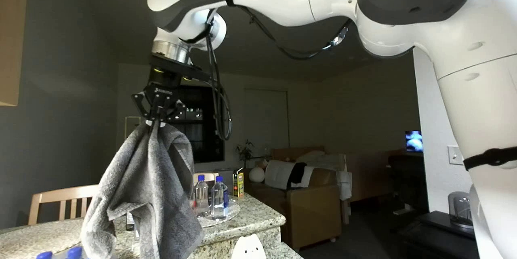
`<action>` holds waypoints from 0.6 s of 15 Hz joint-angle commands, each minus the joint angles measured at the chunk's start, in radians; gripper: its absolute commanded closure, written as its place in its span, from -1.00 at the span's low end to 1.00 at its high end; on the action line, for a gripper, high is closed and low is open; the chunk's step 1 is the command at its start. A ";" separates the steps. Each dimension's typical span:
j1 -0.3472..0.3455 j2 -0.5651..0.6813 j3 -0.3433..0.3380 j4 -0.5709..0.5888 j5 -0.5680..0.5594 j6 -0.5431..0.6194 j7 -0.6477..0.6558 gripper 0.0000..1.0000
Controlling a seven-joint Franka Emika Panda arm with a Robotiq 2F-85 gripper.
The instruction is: Move the towel to the left
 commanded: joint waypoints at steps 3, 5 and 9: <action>0.062 0.019 0.010 -0.011 -0.123 0.001 0.126 0.83; 0.084 0.013 0.011 -0.036 -0.171 -0.010 0.181 0.83; 0.115 0.036 0.019 -0.068 -0.208 -0.039 0.309 0.83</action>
